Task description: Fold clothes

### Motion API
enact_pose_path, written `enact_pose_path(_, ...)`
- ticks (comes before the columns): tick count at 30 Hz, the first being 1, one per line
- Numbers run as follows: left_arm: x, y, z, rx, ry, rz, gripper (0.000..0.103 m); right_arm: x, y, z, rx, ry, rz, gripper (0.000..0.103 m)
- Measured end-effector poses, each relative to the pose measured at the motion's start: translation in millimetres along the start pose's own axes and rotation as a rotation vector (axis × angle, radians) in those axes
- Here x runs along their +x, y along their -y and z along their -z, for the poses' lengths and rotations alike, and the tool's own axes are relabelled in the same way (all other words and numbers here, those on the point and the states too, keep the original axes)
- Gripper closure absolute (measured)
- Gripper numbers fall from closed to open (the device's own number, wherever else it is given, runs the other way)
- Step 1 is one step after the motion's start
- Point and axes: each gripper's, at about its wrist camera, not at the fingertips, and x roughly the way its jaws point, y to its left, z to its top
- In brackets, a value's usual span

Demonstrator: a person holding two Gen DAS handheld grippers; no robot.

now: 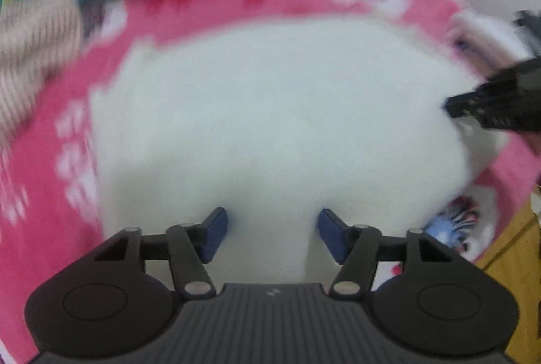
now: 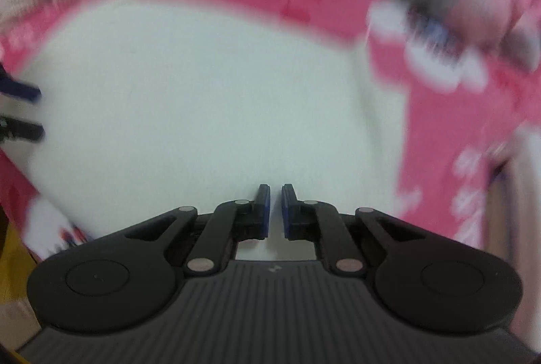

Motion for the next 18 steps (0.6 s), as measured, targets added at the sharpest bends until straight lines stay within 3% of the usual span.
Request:
enact_pose_path(6, 7.5, 10.6, -4.1, -0.012, -0.031, -0.042, 0.026, 5.5, -4.3, -2.7, 0.031, -0.012, 0.021, 0.097)
enact_pose_path(11, 12.0, 19.0, -8.1, -0.007, -0.065, -0.074, 0.010, 5.9, -11.1, -4.6, 0.019, -0.041, 0.036, 0.096)
enact_pose_path(18, 16.4, 25.6, -14.7, -0.027, -0.106, -0.104, 0.006, 4.6, -12.4, -5.0, 0.043, -0.054, 0.039, 0.096)
